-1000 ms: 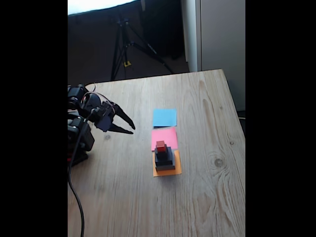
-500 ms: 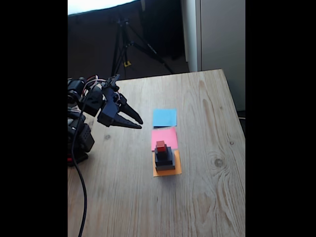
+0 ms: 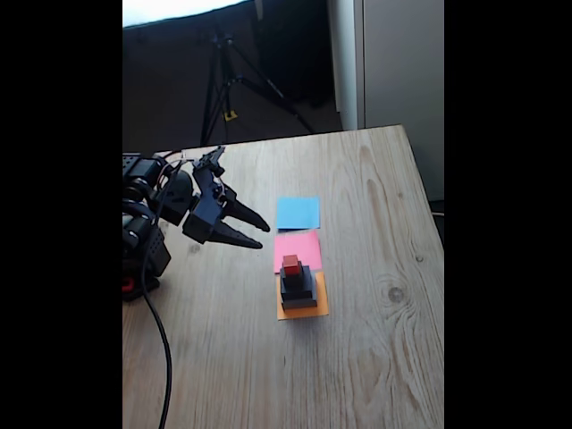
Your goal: Tower of hanoi
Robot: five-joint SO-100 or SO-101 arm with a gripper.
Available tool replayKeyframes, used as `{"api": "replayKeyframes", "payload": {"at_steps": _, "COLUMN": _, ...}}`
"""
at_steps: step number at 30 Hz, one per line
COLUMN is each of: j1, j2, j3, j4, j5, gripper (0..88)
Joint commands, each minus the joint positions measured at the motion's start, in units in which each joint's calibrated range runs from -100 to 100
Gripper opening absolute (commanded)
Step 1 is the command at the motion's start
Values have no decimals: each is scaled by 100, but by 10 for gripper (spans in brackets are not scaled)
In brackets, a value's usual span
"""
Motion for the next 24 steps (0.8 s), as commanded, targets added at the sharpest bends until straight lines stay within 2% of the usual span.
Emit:
{"api": "replayKeyframes", "payload": {"at_steps": 1, "j1": 26, "j2": -294, "j3": 513, "j4": -713, "j5": 87, "gripper": 268}}
{"api": "replayKeyframes", "payload": {"at_steps": 7, "j1": 9, "j2": -195, "j3": 804, "j4": -980, "j5": 87, "gripper": 292}}
{"api": "replayKeyframes", "payload": {"at_steps": 12, "j1": 59, "j2": 297, "j3": 1331, "j4": -2291, "j5": 87, "gripper": 292}}
{"api": "replayKeyframes", "payload": {"at_steps": 24, "j1": 1, "j2": 1546, "j3": 1749, "j4": -4209, "j5": 87, "gripper": 284}}
